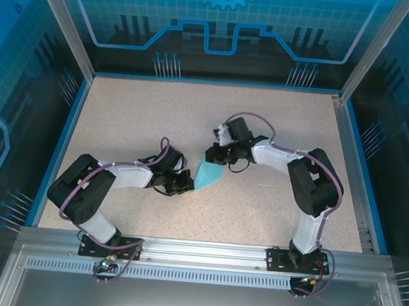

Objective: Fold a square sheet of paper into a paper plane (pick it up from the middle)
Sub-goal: Fourth fold the wing at the center of the table.

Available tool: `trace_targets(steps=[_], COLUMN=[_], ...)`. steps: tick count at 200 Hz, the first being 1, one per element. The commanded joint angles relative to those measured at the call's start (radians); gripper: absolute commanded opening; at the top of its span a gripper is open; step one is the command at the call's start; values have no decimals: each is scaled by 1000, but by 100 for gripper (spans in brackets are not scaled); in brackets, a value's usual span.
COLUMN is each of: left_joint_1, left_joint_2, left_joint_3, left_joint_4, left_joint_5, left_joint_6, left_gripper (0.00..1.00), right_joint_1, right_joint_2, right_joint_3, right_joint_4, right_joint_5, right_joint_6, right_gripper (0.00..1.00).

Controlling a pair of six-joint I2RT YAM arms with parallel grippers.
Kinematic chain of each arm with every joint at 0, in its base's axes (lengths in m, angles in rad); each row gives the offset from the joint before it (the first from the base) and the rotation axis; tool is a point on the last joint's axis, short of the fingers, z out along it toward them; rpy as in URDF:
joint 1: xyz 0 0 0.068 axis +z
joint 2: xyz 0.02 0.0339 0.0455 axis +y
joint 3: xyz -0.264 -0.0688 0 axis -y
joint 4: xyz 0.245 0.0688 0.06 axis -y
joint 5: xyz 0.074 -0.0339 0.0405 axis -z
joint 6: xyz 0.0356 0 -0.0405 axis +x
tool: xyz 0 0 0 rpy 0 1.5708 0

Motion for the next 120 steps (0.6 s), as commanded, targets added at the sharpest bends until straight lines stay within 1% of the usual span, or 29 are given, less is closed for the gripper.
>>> trace_targets(steps=[1, 15, 40, 120], left_joint_1=[12, 12, 12, 12], left_joint_2=[57, 57, 56, 57], left_joint_3=[-56, -53, -53, -47], left_joint_4=[-219, -222, -223, -228], left_joint_5=[-101, -102, -102, -104], left_joint_6=[2, 2, 1, 2], left_gripper=[0, 0, 0, 0], right_joint_1=[56, 83, 99, 107], right_joint_2=[26, 48, 75, 105], right_joint_3=[-35, -34, -40, -66], right_joint_4=[-25, -21, 3, 19], right_joint_5=[18, 17, 7, -25], right_joint_6=[5, 15, 30, 5], right_gripper=[8, 6, 3, 2])
